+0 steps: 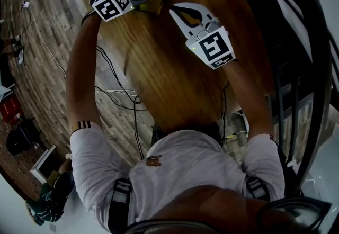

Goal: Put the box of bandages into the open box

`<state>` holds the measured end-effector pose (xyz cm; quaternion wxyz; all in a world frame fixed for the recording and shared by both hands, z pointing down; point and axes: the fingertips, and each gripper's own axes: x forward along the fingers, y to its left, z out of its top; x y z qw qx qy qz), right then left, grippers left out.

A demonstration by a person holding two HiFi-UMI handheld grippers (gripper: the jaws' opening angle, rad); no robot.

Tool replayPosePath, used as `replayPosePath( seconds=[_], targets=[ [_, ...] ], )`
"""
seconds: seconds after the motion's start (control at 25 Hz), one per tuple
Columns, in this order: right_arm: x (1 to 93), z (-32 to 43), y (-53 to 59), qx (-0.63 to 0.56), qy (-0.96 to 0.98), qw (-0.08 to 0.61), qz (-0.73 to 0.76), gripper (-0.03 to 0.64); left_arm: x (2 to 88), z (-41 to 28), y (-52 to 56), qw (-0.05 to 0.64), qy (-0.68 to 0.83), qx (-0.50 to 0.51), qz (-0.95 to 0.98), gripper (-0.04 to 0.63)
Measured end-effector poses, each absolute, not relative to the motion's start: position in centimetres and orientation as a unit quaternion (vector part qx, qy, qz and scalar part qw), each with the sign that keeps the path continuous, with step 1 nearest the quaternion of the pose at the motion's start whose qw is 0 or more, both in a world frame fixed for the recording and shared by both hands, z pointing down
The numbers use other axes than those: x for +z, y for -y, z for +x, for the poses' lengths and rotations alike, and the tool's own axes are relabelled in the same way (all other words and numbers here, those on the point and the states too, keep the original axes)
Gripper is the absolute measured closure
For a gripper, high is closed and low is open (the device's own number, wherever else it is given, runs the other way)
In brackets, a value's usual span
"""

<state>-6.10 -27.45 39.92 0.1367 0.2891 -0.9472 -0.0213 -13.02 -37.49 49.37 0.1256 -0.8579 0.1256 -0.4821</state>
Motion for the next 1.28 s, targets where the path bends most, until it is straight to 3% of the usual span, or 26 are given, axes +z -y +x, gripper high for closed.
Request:
replayPosePath(
  seconds=[1.28],
  targets=[
    [39.7, -5.6, 25.9, -0.014, 0.944, 0.141, 0.299, 0.584, 52.0, -14.2, 35.9, 0.025, -0.069, -0.521, -0.850, 0.225]
  ],
)
